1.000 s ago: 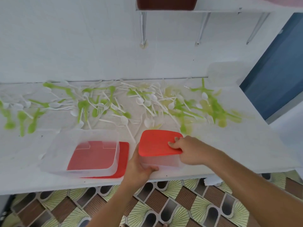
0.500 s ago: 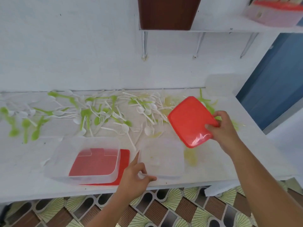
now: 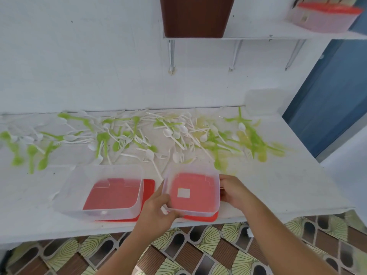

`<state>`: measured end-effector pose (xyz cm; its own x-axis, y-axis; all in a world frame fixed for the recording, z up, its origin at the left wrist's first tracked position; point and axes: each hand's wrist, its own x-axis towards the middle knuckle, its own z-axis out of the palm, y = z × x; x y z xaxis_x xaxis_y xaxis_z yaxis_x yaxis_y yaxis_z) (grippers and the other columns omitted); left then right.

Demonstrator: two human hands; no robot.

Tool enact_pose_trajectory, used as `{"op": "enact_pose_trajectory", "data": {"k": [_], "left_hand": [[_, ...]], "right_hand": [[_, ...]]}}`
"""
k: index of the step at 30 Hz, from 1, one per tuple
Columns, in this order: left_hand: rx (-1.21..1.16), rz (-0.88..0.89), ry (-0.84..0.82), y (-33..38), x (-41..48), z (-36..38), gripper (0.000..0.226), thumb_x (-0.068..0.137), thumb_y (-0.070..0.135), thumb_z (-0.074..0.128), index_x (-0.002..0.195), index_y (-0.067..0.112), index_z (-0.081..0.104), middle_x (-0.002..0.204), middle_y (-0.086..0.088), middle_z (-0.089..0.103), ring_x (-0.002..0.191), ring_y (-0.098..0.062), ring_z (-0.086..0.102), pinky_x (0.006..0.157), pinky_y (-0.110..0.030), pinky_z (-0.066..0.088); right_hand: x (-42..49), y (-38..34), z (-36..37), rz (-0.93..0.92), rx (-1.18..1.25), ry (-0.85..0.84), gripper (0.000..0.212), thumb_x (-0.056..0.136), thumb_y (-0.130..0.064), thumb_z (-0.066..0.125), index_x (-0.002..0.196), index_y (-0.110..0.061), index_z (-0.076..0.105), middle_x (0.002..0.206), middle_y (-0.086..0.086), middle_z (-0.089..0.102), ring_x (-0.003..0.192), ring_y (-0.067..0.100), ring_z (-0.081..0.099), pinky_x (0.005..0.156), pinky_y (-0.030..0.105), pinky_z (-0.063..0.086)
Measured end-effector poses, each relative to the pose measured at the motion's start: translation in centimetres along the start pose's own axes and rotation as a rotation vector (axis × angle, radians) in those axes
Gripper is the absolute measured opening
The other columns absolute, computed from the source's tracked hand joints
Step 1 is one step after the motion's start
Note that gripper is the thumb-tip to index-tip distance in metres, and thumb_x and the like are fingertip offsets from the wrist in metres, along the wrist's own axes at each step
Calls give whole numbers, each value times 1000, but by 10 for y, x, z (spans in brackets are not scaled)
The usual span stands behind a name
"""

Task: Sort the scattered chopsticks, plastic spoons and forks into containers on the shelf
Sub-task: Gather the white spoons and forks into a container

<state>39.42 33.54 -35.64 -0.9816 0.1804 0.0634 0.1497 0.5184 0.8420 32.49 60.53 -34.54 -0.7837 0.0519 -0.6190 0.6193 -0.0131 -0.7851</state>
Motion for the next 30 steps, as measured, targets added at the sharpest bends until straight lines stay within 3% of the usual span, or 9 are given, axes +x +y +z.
{"op": "enact_pose_trajectory", "data": {"k": [5, 9, 10, 11, 13, 16, 19, 24, 30], "left_hand": [[18, -23, -17, -17, -2, 14, 46, 68, 23, 95, 68, 6, 53, 132, 45, 49, 117, 7, 56, 84, -12, 47], [45, -45, -36, -28, 0, 23, 47, 66, 24, 97, 68, 5, 54, 122, 57, 40, 114, 26, 44, 86, -5, 44], [56, -49, -40, -27, 0, 24, 47, 66, 26, 97, 68, 7, 54, 120, 59, 39, 111, 26, 44, 86, -4, 42], [57, -45, -42, -25, 1, 24, 48, 66, 26, 96, 67, 8, 52, 121, 59, 39, 111, 25, 44, 86, -3, 42], [43, -45, -63, -17, 1, 22, 48, 68, 23, 95, 67, 8, 50, 128, 61, 34, 115, 32, 38, 87, 0, 39], [41, -60, -112, 4, -1, 15, 34, 75, 27, 90, 86, 28, 58, 145, 59, 13, 126, 30, 28, 91, -2, 34], [107, -67, -109, 33, -12, 4, 49, 81, 42, 81, 119, 46, 50, 162, 39, -6, 145, 17, 9, 101, -18, 30], [70, -93, 78, 73, 21, -52, 22, 93, 28, 73, 106, 44, 67, 122, 31, 66, 113, 19, 56, 96, -17, 46], [345, -329, -5, 17, 126, -149, 16, 92, 20, 70, 93, 37, 71, 98, 19, 70, 80, -2, 66, 71, -16, 49]], "right_hand": [[7, 7, 6, 53, 22, 56, 22, 90, 0, 56, 97, 3, 76, 90, 19, 74, 81, 34, 70, 69, 39, 62], [17, 9, 2, -37, -32, 135, 33, 72, -9, 68, 96, 12, 72, 83, 31, 68, 77, 30, 60, 86, 56, 58], [26, 17, -5, -85, -54, 127, 40, 65, -18, 70, 93, 12, 69, 77, 30, 58, 77, 25, 51, 105, 60, 30], [31, 21, -10, -109, -76, 110, 36, 63, -25, 71, 85, 4, 70, 74, 19, 54, 79, 22, 48, 76, 37, 31], [19, 7, -5, -180, -117, 163, 17, 78, -28, 71, 87, -17, 79, 87, -5, 69, 91, 13, 59, 85, 37, 47], [-6, -6, -8, -350, -272, 197, 31, 95, -13, 59, 115, -27, 78, 117, -18, 71, 114, 2, 60, 107, 29, 44], [-9, -15, -17, -438, -330, 246, 39, 91, -1, 56, 111, -28, 77, 96, -17, 76, 100, 5, 70, 98, 34, 55], [4, -53, 3, -548, -412, 235, 39, 91, -1, 56, 102, -33, 74, 88, -7, 73, 83, 9, 69, 77, 28, 57], [52, -88, 103, -564, -792, 33, 15, 94, -22, 61, 93, -23, 76, 86, -9, 68, 82, 11, 65, 77, 29, 55]]}}
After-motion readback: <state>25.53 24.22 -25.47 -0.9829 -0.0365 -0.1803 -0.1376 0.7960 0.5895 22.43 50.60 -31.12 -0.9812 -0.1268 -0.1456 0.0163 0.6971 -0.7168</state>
